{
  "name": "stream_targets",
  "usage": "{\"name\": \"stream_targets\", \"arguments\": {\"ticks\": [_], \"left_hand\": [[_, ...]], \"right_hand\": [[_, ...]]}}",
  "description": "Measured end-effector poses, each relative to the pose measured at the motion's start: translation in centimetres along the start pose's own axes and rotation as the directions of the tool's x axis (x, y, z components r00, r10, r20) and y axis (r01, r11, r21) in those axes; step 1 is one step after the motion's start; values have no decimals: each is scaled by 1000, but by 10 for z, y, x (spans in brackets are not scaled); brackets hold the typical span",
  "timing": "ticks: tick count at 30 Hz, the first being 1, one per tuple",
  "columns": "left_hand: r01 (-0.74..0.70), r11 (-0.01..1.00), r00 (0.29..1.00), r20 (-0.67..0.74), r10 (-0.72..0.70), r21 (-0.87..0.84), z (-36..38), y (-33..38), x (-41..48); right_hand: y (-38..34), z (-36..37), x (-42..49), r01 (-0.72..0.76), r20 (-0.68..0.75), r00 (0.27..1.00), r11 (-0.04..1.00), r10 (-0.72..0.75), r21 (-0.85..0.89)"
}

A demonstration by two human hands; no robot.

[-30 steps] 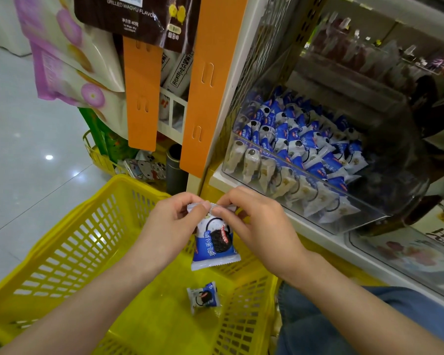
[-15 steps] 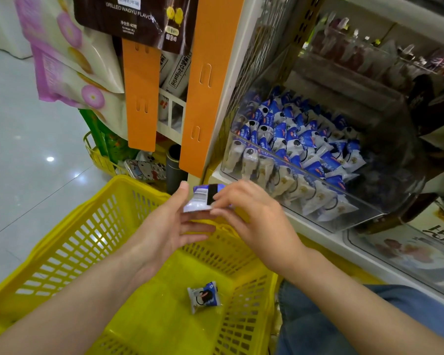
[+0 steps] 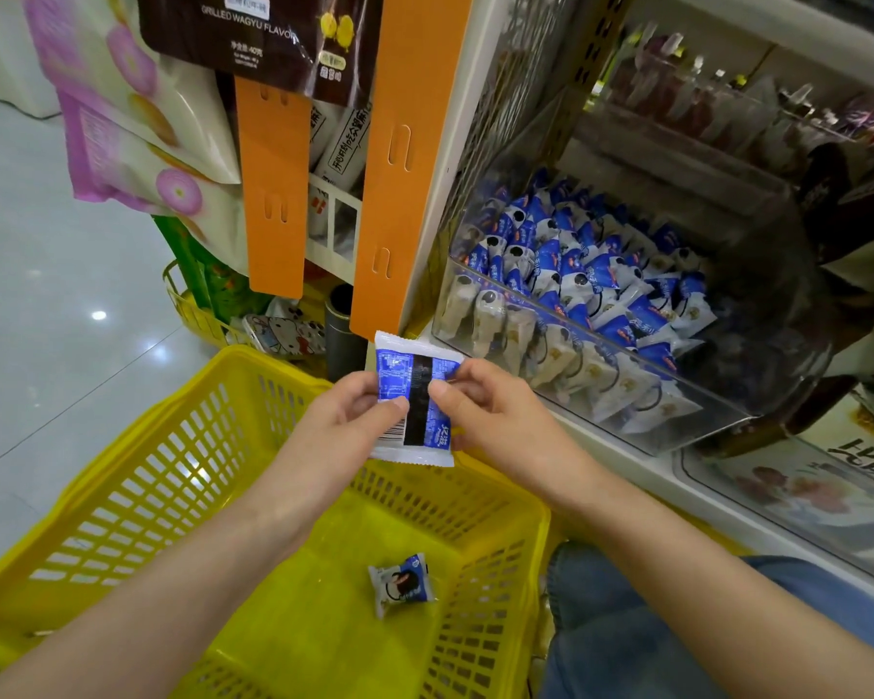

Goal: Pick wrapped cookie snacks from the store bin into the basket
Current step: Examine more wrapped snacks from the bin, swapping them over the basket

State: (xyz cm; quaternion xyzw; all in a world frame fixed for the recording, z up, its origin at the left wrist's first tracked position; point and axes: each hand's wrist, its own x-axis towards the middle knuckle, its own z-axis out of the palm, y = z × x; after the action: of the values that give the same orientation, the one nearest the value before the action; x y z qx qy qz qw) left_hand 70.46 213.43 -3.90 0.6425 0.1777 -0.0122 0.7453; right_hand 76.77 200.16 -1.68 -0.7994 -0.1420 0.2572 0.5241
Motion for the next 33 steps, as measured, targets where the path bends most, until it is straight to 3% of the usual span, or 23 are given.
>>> {"name": "stream_targets", "arguments": {"ticks": [3,7,13,22,27,33], "left_hand": [[20,999,999,-43,-22,-40,0,1,2],[59,981,998,2,-60,-184,-3,4,3],[-53,992,986,-166,33,-117,-1,-1,4],[-81,996,982,-177,72,-44,1,-5,3],[-172,978,966,-173,190,114,3,-7,2],[-183,972,959,-192,210,148,4,-3,2]], "right_hand": [[1,-2,2,25,-34,999,998,-27,-52],[2,-3,2,69,11,998,981,-68,-183],[9,0,-2,238,-76,954,891,-288,-386],[9,5,-8,320,32,928,749,-372,-580],[5,8,-12,317,-18,907,709,-421,-630],[5,11,-12,317,-60,890,709,-451,-629]]}}
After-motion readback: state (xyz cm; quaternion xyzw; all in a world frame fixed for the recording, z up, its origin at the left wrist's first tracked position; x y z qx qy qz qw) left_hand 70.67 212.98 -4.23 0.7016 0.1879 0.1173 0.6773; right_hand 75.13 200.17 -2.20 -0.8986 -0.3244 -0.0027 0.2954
